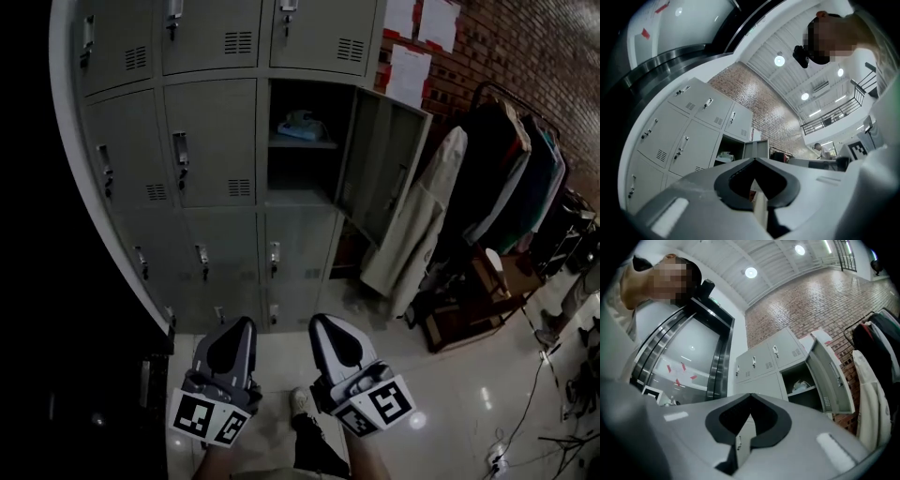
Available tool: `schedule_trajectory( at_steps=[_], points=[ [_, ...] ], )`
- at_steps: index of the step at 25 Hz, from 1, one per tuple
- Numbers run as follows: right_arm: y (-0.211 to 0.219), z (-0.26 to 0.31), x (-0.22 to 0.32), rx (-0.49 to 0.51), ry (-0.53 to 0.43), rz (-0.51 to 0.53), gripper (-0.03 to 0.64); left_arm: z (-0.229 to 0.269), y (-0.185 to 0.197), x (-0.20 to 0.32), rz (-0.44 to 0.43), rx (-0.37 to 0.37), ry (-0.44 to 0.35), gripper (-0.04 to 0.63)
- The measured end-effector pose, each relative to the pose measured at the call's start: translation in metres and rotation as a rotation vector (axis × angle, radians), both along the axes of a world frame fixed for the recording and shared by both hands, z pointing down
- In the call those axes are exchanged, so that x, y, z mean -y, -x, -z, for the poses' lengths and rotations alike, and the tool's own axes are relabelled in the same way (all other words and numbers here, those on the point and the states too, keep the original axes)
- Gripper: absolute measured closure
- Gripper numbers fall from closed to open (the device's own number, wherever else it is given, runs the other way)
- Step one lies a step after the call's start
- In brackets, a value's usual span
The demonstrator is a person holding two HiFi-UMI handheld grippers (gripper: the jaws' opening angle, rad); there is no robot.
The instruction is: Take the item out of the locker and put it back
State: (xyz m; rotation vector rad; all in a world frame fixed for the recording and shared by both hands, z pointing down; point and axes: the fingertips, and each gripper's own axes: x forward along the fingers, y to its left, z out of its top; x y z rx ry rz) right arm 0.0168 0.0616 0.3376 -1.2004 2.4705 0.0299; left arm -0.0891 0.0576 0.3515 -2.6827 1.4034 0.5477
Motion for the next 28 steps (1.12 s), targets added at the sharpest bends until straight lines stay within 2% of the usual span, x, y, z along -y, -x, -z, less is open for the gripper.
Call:
schedule_trajectory(
  at_steps=[5, 10, 14, 19, 28],
  points=[
    [0.02, 0.009, -0.123, 0.032, 0.029, 0.012, 0.615, 0.017, 0.013, -0.12, -0.008, 0.005, -0.012, 0.592],
    [0.007, 0.046, -0.188, 0.074, -0.02, -0.015, 0.614, 0.051, 0.011, -0.194, -0.015, -0.012, -0.059, 0.592],
    [-0.006, 0.063, -0.218, 0.119, -0.027, -0.025, 0.615, 0.067, 0.012, -0.224, 0.0, -0.027, -0.063, 0.592],
    [-0.008, 0.083, -0.25, 0.091, -0.044, -0.051, 0.615, 0.077, 0.011, -0.253, 0.024, -0.052, -0.062, 0.592],
    [-0.013, 0.073, -0.274, 0.077, -0.01, -0.024, 0.615, 0.077, 0.005, -0.274, 0.04, -0.051, -0.065, 0.592]
  ],
)
